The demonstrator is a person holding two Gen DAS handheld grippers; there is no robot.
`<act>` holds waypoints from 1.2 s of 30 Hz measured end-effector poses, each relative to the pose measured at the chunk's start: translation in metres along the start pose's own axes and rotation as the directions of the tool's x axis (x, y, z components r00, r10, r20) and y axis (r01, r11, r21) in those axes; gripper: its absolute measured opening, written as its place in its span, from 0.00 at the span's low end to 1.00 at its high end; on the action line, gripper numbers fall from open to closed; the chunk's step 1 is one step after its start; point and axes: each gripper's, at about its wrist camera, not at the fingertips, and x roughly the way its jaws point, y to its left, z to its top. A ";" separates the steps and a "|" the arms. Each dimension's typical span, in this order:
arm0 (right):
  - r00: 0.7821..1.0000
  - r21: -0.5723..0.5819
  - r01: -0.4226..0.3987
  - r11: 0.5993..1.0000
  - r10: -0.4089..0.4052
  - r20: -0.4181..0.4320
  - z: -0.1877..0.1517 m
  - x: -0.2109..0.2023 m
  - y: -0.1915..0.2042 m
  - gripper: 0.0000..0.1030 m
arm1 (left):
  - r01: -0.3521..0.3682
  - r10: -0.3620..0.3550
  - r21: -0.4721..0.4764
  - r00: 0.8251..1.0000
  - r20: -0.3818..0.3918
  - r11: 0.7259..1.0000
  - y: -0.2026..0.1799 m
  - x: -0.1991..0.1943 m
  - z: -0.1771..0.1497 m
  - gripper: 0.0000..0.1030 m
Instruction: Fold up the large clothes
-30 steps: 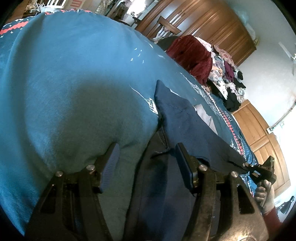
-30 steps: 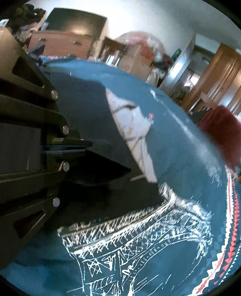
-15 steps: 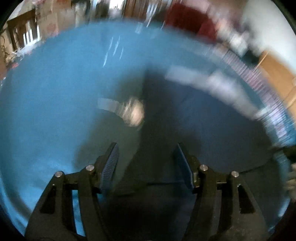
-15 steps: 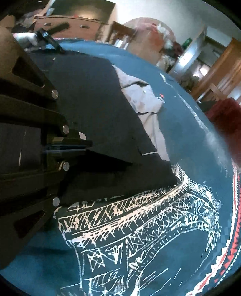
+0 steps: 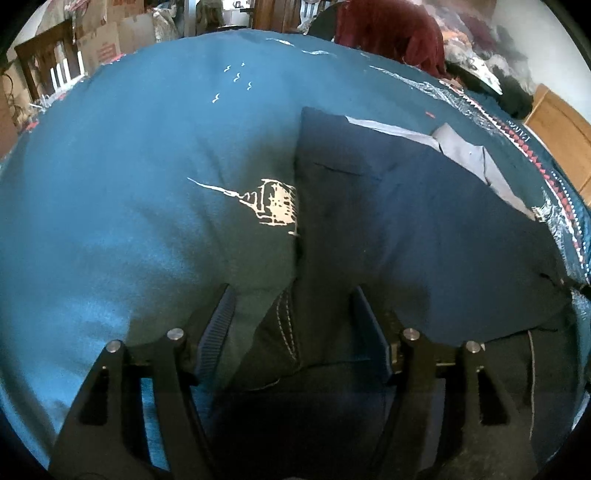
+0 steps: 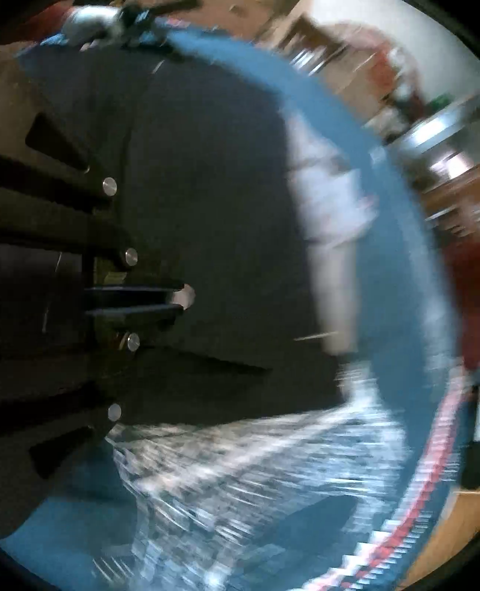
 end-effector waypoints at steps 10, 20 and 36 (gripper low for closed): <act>0.988 -0.096 0.014 0.995 0.001 0.155 0.015 -0.033 0.041 0.17 | -0.005 0.005 0.000 1.000 0.007 1.000 0.000 0.003 -0.001 0.66; 0.994 -0.203 0.005 0.979 0.016 0.106 0.007 -0.011 0.116 0.18 | 0.006 -0.006 -0.008 1.000 0.011 1.000 0.001 0.004 -0.002 0.68; 0.991 -0.064 -0.007 0.998 0.016 0.132 0.080 0.025 0.090 0.31 | 0.017 -0.017 -0.014 1.000 0.016 1.000 0.001 0.002 -0.002 0.69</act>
